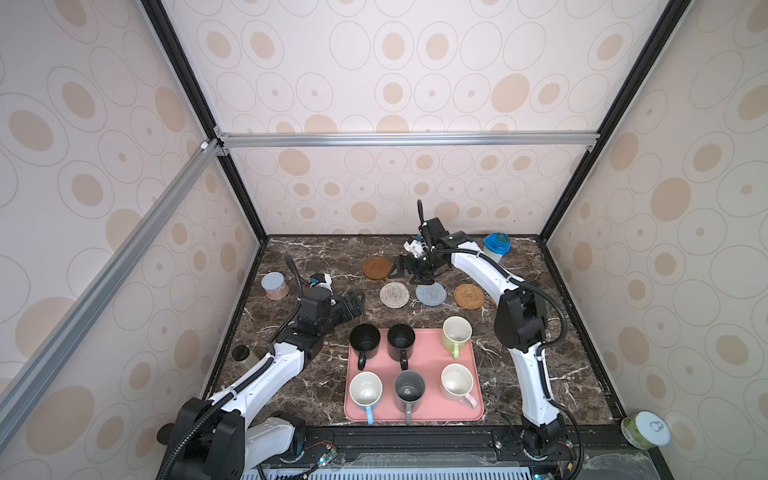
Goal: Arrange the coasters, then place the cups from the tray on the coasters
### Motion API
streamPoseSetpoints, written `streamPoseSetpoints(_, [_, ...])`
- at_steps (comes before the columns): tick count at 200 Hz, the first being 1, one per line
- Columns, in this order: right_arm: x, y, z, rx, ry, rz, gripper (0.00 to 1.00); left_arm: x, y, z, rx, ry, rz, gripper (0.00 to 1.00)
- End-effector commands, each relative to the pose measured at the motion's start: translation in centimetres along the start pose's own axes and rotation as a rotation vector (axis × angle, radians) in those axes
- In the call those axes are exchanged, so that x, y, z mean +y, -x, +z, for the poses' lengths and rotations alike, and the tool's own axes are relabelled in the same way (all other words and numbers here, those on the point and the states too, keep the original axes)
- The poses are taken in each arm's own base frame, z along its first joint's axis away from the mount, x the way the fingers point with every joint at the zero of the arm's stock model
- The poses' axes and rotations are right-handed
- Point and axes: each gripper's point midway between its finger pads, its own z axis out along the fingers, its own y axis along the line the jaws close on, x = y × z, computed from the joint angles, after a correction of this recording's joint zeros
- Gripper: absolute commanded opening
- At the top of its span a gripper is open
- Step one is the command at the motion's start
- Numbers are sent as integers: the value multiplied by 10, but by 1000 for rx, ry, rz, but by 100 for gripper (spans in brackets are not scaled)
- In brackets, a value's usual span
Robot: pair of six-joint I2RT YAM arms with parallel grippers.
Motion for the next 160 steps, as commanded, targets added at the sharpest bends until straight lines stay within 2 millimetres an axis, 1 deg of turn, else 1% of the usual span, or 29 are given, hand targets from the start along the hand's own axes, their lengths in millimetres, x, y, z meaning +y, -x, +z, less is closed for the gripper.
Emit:
streamPoseSetpoints(1, [27,-2,17,50,126,-22,99,-9,14,-6,-46,-31,-20,100])
streamPoseSetpoints(11, [25,-4,26,72,127,-21,99,-9,13,-6,-44,-31,-20,100])
streamPoseSetpoints(30, [22,-4,38,91,126,-14,99,-8,12,-5,-37,-32,-23,100])
streamPoseSetpoints(46, [15,-3,48,103,125,7,98,-7,11,-5,-34,-30,-28,100])
streamPoseSetpoints(56, [7,-6,56,118,113,26,99,-8,11,-6,-35,-31,-27,100])
streamPoseSetpoints(60, [10,-1,55,108,116,18,99,-8,11,-6,-35,-32,-28,100])
streamPoseSetpoints(67, [8,0,57,108,113,21,99,-8,12,-6,-38,-32,-30,100])
streamPoseSetpoints(96, [-8,-1,70,120,69,44,99,-9,14,-7,-44,-31,-28,100])
streamPoseSetpoints(110, [-19,-3,77,131,32,59,98,-9,14,-6,-43,-31,-27,100])
streamPoseSetpoints(143, [-37,-7,86,142,-26,68,99,-9,14,-6,-42,-28,-22,100])
streamPoseSetpoints(160, [-49,-8,87,141,-77,70,99,-8,14,-7,-42,-23,-21,100])
